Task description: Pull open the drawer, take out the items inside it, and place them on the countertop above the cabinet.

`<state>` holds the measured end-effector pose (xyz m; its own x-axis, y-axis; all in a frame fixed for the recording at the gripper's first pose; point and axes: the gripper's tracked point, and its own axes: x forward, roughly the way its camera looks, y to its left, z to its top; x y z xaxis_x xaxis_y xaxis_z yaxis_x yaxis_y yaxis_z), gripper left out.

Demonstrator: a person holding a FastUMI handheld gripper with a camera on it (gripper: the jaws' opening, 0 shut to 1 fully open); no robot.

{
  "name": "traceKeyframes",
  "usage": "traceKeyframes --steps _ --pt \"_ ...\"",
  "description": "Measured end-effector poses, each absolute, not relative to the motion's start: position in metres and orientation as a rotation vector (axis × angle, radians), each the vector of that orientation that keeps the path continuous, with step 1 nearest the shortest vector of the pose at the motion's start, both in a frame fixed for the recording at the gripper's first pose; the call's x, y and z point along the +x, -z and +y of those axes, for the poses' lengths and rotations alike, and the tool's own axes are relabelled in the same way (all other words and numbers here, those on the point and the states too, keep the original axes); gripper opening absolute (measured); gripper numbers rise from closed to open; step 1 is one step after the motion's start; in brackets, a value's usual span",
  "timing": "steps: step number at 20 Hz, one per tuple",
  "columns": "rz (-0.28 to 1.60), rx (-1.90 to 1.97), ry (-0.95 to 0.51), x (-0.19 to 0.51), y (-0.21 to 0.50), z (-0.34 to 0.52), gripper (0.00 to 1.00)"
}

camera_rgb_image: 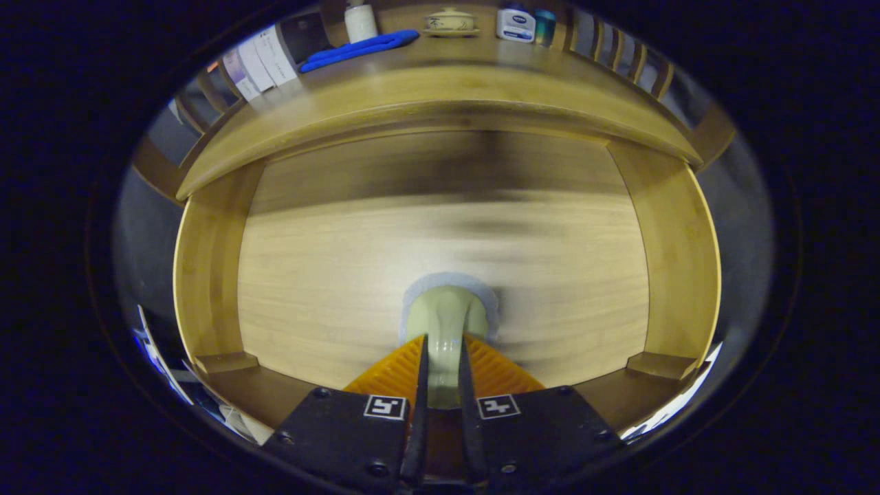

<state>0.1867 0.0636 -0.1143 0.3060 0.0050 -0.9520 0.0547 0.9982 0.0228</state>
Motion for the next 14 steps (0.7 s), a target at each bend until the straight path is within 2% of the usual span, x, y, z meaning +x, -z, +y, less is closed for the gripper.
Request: traceKeyframes --steps 2,14 --pt "1.258 0.063 0.016 0.185 0.111 0.065 0.21" --pt "1.086 0.066 -0.046 0.212 0.000 0.059 0.20"
